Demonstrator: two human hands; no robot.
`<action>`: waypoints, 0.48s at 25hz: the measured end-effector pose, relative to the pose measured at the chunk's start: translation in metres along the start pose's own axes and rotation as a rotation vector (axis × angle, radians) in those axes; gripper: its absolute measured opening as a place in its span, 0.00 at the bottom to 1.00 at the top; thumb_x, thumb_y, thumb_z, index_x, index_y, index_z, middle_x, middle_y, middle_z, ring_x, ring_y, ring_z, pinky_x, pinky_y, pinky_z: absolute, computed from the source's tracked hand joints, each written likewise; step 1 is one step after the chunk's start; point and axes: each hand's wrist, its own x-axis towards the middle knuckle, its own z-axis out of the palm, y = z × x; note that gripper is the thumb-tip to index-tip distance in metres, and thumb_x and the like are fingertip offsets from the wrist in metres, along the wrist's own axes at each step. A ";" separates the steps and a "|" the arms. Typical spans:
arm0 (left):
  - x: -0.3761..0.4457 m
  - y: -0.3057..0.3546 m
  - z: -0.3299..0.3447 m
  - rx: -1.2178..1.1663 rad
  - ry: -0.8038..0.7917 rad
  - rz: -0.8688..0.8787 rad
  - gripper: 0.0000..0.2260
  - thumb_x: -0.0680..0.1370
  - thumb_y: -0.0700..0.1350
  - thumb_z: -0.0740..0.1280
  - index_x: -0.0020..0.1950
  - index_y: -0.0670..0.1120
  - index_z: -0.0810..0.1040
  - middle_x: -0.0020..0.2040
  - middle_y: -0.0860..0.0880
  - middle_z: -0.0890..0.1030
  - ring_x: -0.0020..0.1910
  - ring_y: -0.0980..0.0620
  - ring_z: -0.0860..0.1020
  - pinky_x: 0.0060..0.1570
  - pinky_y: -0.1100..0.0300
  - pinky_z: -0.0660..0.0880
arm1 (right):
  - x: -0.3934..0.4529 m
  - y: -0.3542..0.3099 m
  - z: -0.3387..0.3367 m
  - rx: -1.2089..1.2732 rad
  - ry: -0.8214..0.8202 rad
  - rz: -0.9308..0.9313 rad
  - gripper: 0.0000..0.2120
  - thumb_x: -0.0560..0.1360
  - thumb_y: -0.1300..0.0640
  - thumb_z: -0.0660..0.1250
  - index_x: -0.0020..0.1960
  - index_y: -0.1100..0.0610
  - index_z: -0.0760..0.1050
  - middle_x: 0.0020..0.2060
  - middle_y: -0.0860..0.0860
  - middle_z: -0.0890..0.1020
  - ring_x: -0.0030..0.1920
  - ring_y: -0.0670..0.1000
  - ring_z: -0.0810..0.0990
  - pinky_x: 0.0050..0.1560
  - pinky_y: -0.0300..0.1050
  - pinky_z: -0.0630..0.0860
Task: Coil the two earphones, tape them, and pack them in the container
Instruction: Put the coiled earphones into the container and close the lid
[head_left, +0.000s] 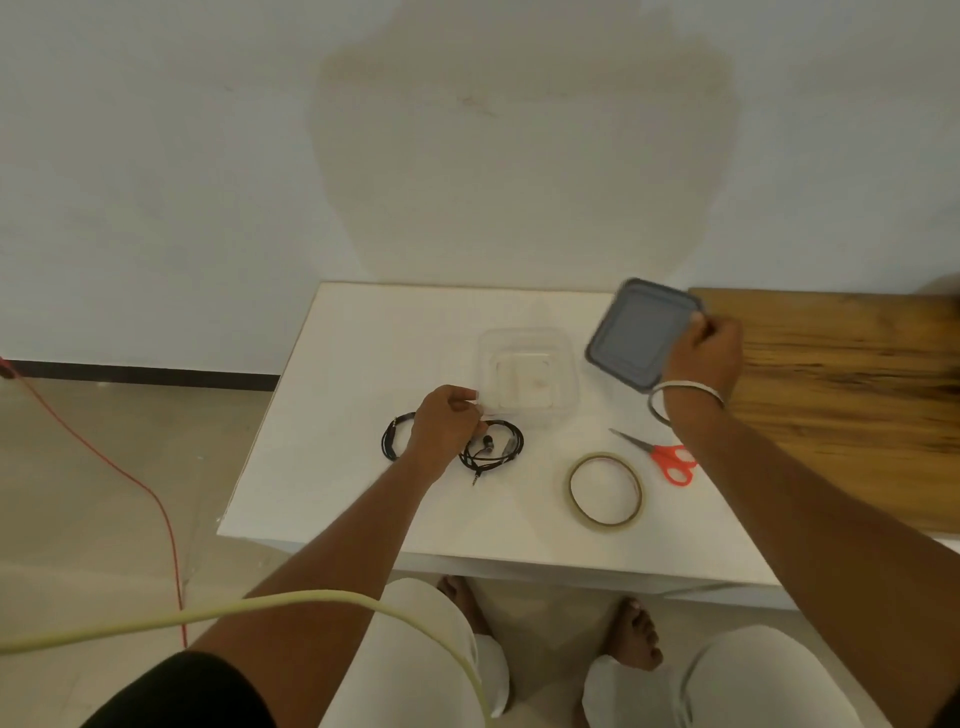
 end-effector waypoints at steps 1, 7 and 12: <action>-0.002 0.002 -0.003 0.017 0.004 0.028 0.09 0.78 0.36 0.65 0.57 0.40 0.76 0.42 0.48 0.80 0.31 0.52 0.79 0.42 0.56 0.79 | 0.003 0.010 -0.003 -0.036 0.020 0.132 0.14 0.80 0.58 0.56 0.58 0.68 0.71 0.53 0.65 0.79 0.53 0.62 0.77 0.45 0.41 0.66; 0.003 -0.009 -0.055 0.529 0.311 0.342 0.11 0.76 0.34 0.64 0.54 0.46 0.78 0.52 0.48 0.77 0.52 0.49 0.76 0.52 0.54 0.75 | -0.001 0.050 -0.014 -0.270 -0.191 0.464 0.18 0.80 0.58 0.54 0.66 0.66 0.68 0.61 0.63 0.75 0.61 0.62 0.74 0.46 0.46 0.69; 0.013 -0.027 -0.080 0.799 0.050 0.256 0.14 0.74 0.45 0.72 0.59 0.46 0.77 0.56 0.47 0.75 0.56 0.48 0.75 0.58 0.50 0.74 | -0.002 0.051 -0.011 -0.371 -0.329 0.494 0.16 0.78 0.61 0.58 0.63 0.68 0.69 0.54 0.60 0.77 0.58 0.62 0.76 0.34 0.39 0.68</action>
